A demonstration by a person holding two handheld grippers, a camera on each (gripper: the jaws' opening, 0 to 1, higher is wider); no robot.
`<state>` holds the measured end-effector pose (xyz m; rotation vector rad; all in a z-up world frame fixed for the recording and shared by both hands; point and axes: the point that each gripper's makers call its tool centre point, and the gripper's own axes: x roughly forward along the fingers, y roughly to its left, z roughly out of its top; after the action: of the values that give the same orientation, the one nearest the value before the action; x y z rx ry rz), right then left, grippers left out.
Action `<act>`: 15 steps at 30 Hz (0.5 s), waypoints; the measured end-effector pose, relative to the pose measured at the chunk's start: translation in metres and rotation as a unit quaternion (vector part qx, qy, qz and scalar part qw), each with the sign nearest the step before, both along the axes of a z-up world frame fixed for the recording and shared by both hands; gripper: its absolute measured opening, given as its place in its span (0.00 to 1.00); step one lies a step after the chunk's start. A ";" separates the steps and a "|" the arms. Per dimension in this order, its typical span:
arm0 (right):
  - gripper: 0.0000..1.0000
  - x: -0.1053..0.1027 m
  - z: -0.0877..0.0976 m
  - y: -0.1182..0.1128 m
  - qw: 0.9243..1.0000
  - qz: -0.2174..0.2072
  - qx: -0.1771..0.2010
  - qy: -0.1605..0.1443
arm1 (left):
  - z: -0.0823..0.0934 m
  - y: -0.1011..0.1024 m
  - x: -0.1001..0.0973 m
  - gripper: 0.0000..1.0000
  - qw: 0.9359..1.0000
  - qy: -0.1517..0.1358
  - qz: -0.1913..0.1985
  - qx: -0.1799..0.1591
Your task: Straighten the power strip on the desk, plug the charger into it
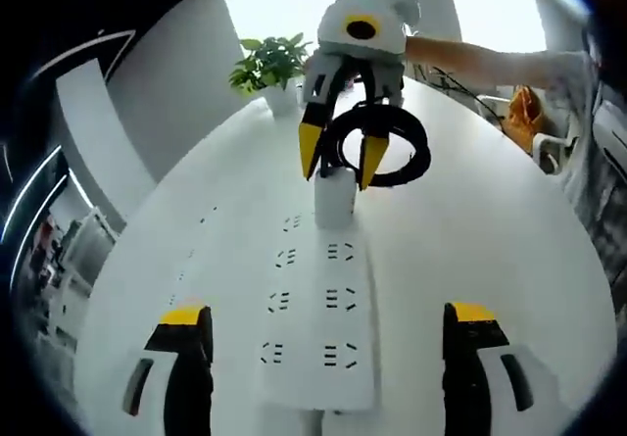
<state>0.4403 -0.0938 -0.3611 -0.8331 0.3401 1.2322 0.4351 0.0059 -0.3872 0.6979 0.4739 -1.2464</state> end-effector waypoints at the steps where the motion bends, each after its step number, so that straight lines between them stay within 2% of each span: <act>1: 0.25 0.000 0.001 -0.001 1.000 -0.001 0.006 0.002 | 0.001 0.000 -0.001 0.99 1.000 -0.005 0.003 -0.006; 4: 0.25 -0.001 0.005 -0.002 1.000 -0.004 0.017 -0.007 | 0.009 0.000 0.006 0.99 0.998 -0.038 0.029 -0.028; 8: 0.25 -0.004 0.007 -0.007 1.000 -0.009 0.028 -0.009 | 0.018 0.000 -0.001 0.99 0.996 -0.052 0.043 -0.053; 15: 0.26 -0.003 0.016 -0.022 0.998 -0.025 0.053 -0.010 | 0.027 0.006 -0.021 0.99 0.993 -0.075 0.053 -0.074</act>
<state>0.4370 -0.1155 -0.3452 -0.7422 0.2757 1.1845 0.4145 0.0119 -0.3604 0.6269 0.2875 -1.1085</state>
